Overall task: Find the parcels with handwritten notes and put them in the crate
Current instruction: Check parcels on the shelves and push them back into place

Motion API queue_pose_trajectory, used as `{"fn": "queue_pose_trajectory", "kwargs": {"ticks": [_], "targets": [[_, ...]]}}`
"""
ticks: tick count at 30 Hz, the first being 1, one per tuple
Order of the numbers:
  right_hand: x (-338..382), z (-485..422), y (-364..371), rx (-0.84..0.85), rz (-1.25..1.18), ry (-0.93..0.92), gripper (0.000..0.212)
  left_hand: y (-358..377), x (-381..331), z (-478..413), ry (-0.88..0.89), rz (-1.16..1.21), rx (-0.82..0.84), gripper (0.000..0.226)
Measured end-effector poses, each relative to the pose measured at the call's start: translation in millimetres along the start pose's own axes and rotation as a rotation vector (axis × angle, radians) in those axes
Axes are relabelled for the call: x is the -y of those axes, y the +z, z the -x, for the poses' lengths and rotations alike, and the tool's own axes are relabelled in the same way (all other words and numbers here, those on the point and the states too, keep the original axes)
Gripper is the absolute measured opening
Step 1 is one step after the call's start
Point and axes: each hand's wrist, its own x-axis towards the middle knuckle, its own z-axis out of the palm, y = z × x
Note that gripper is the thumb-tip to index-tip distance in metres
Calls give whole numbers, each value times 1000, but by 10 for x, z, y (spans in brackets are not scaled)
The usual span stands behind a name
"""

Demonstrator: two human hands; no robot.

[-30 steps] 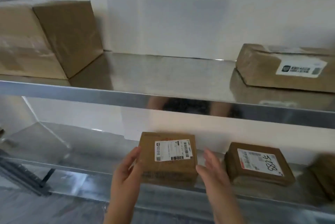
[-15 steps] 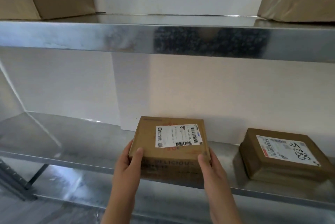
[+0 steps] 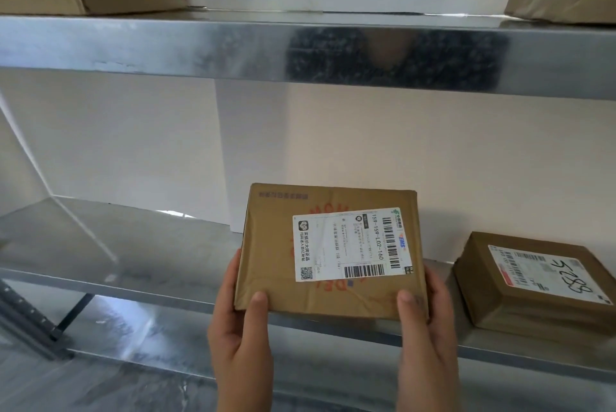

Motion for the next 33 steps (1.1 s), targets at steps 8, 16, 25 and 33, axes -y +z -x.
{"fn": "queue_pose_trajectory", "kwargs": {"ticks": [8, 16, 25, 33], "targets": [[-110, -193, 107, -20, 122, 125, 25, 29, 38, -203, -164, -98, 67, 44], [-217, -286, 192, 4, 238, 228, 24, -2, 241, -398, -281, -257, 136, 42], [-148, -245, 237, -7, 242, 262, 14, -34, 252, -369, -204, -333, 147, 49], [-55, -277, 1, -15, 234, 199, 47, 197, -36, -12, 282, -431, -70, 45]]}}
